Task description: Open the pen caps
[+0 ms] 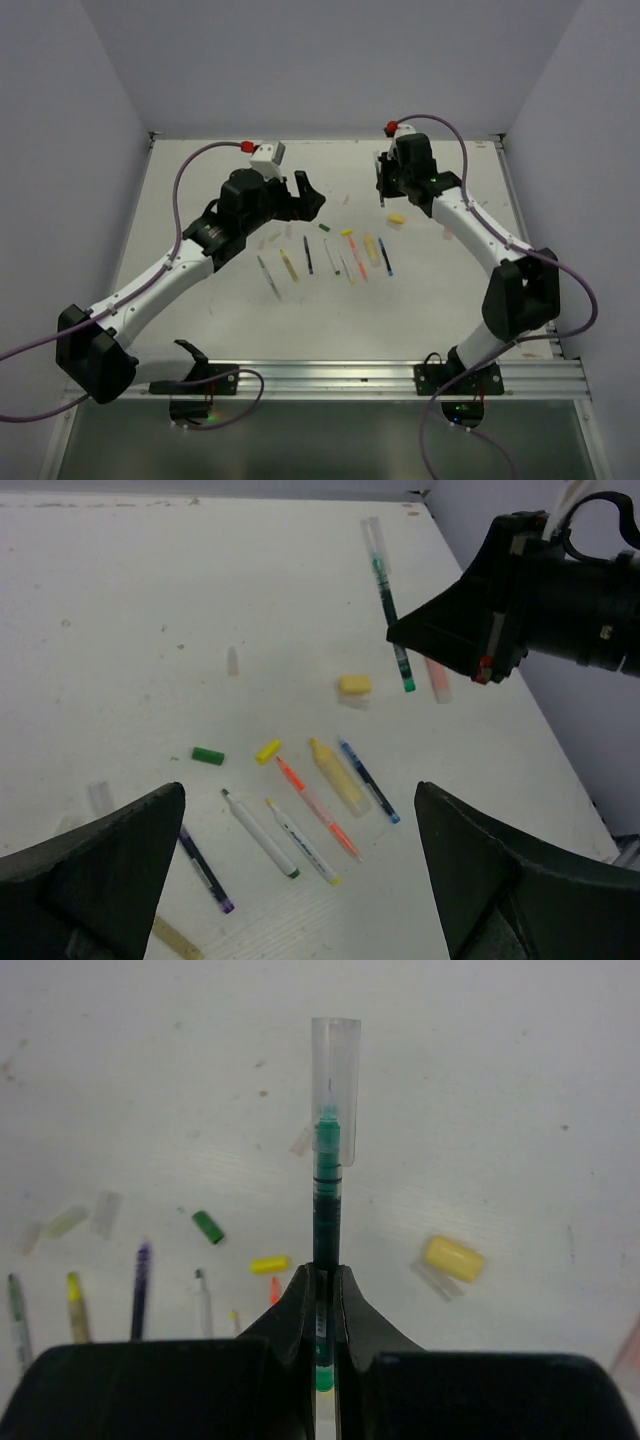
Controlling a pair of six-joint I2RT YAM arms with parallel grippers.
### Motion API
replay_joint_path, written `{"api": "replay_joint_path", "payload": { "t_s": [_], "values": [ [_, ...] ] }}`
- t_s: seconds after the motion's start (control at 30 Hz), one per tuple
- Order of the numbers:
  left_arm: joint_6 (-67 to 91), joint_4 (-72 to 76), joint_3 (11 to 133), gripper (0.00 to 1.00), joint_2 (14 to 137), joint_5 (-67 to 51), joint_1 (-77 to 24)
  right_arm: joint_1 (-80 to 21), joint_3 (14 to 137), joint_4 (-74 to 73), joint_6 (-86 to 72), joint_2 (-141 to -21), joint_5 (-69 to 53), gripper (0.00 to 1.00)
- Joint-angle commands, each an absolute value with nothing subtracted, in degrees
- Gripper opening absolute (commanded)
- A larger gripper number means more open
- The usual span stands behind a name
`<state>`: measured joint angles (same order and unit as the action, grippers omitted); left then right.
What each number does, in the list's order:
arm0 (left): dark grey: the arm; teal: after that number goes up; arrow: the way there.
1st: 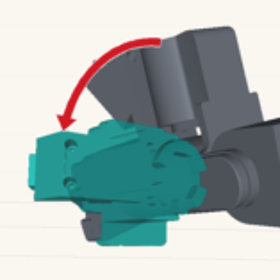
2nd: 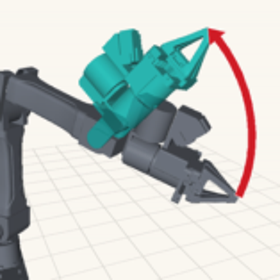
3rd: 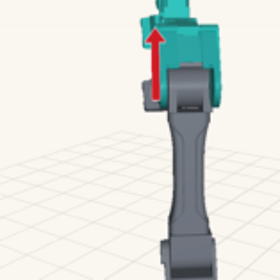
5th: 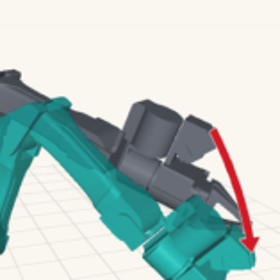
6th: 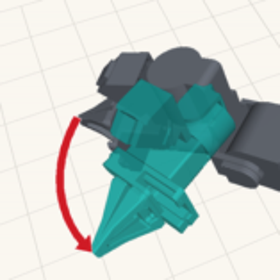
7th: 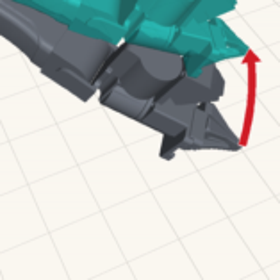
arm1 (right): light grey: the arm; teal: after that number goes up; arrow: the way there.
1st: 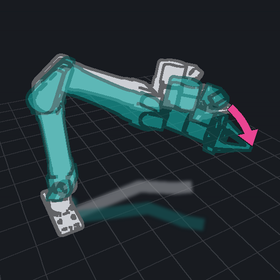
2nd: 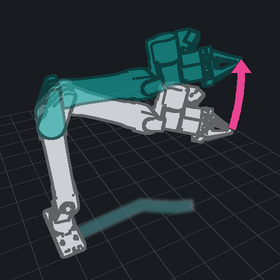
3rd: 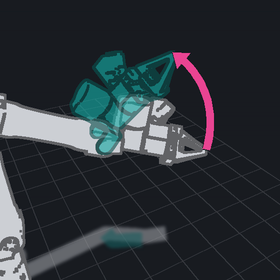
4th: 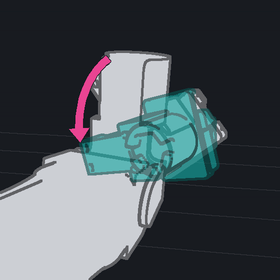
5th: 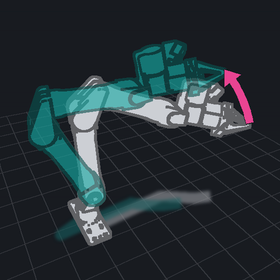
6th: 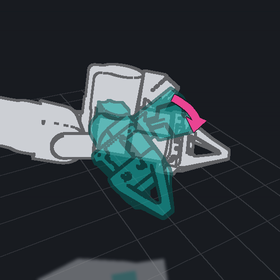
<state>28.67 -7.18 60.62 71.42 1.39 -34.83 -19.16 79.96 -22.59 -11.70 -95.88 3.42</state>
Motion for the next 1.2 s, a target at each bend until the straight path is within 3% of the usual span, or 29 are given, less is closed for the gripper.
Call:
{"api": "replay_joint_path", "payload": {
  "t_s": [0.0,0.33,0.6,1.0,1.1,1.17],
  "values": [
    [30.5,-3.9,65.6,1.00,73.8,-5.2,-34.4,-22.1,73.8,-16.0,-9.4,-86.7,-3.6,0.00],
    [38.9,2.8,69.1,0.92,79.1,-15.2,-34.2,-28.1,63.0,-10.9,-10.5,-71.7,-17.1,0.00],
    [43.7,6.4,69.8,0.82,82.7,-16.6,-34.2,-29.9,59.6,-8.1,-11.8,-69.3,-21.4,0.00],
    [43.7,7.5,70.1,0.38,83.6,-14.0,-34.2,-30.9,59.8,-7.6,-11.5,-70.3,-24.0,0.00],
    [43.8,7.5,70.0,0.14,83.6,-13.6,-34.2,-31.2,60.0,-7.7,-11.3,-70.9,-24.2,0.00],
    [43.7,7.2,69.9,0.03,83.5,-12.7,-34.2,-31.4,59.9,-7.7,-11.2,-71.4,-24.2,0.00]
  ]
}}
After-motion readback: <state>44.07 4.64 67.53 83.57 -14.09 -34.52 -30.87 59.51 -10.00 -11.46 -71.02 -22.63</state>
